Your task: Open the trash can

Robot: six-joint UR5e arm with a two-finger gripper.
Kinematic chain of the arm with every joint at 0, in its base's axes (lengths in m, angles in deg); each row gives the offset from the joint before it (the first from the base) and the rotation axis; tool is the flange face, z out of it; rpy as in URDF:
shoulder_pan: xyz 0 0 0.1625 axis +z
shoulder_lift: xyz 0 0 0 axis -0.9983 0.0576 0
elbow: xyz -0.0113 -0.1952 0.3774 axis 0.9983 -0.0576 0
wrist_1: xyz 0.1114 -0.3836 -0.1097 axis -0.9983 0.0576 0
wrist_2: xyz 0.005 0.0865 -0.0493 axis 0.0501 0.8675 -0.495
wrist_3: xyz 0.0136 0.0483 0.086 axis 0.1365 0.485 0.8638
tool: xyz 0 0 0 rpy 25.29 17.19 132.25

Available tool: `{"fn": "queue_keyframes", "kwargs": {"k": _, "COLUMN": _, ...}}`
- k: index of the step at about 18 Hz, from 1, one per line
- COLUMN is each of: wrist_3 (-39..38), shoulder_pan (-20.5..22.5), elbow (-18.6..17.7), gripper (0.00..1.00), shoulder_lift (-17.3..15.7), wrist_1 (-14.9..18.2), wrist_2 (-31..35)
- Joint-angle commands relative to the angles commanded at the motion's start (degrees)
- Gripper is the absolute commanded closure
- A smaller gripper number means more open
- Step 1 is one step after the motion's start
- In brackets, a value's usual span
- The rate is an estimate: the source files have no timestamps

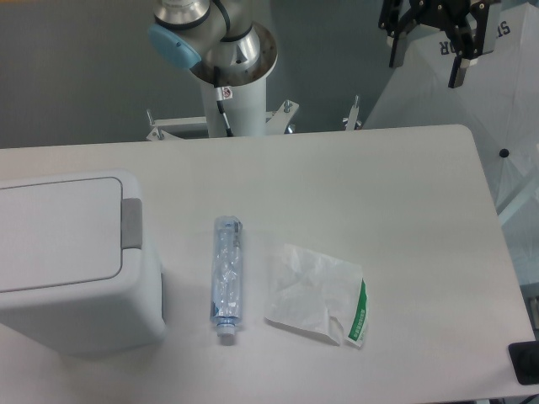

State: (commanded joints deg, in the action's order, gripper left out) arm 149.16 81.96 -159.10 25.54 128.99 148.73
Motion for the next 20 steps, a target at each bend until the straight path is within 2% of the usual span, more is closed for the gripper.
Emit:
{"fn": "queue_keyframes", "kwargs": {"k": 5, "wrist_3": -0.3, "shoulder_pan": -0.2, "elbow": -0.3, "gripper": 0.00, "shoulder_lift": -0.4, "wrist_1": -0.2, "wrist_2": 1.1}}
{"fn": "queue_keyframes", "kwargs": {"k": 7, "wrist_3": -3.1, "shoulder_pan": -0.3, "elbow": -0.4, "gripper": 0.00, "shoulder_lift": -0.4, "wrist_1": -0.1, "wrist_2": 0.5}}
{"fn": "queue_keyframes", "kwargs": {"k": 11, "wrist_3": -21.7, "shoulder_pan": -5.5, "elbow": -0.7, "gripper": 0.00, "shoulder_lift": 0.1, "wrist_1": -1.2, "wrist_2": 1.0}}
{"fn": "queue_keyframes", "kwargs": {"k": 14, "wrist_3": -32.7, "shoulder_pan": -9.9, "elbow": -0.8, "gripper": 0.00, "shoulder_lift": 1.3, "wrist_1": -5.2, "wrist_2": 0.9}}
{"fn": "queue_keyframes", "kwargs": {"k": 17, "wrist_3": -47.9, "shoulder_pan": -14.6, "elbow": -1.9, "gripper": 0.00, "shoulder_lift": 1.8, "wrist_1": -8.8, "wrist_2": 0.6}}
{"fn": "queue_keyframes", "kwargs": {"k": 20, "wrist_3": -58.1, "shoulder_pan": -18.4, "elbow": -5.5, "gripper": 0.00, "shoulder_lift": 1.7, "wrist_1": -14.4, "wrist_2": 0.5}}
